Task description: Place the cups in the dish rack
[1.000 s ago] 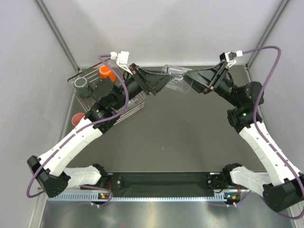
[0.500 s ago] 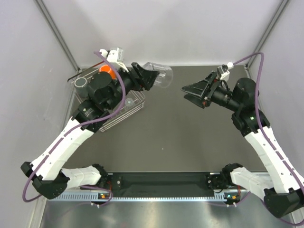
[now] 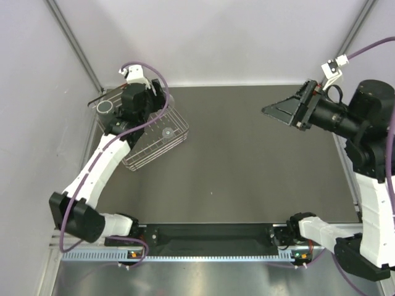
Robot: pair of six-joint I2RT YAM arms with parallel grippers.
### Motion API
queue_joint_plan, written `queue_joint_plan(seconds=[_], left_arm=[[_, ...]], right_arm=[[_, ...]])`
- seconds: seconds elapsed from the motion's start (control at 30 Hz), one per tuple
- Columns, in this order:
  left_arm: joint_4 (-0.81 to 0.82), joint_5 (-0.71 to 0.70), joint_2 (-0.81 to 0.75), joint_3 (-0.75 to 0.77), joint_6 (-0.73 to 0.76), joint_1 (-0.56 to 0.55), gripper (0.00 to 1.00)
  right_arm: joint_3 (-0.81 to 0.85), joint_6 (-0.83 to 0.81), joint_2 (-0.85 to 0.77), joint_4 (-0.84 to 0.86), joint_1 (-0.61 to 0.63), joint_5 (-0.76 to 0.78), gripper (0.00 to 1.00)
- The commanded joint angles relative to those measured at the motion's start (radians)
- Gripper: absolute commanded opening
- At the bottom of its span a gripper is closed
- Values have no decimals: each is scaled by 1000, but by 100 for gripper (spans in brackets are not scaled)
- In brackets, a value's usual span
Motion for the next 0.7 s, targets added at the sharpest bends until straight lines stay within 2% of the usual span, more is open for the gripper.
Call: queue_joint_plan(seconds=[0.0,0.3,0.67], left_arm=[[155,-43,63,-9,62,36,0],[207,-46,266,49,136,128,0],[255,-17,383,112,142,203,0]], right_arm=[[59,-174,13,-220,-9,27,77],[107,-257,24,-305,-32,67,77],[171,-326,42,-397,-47,158,78]])
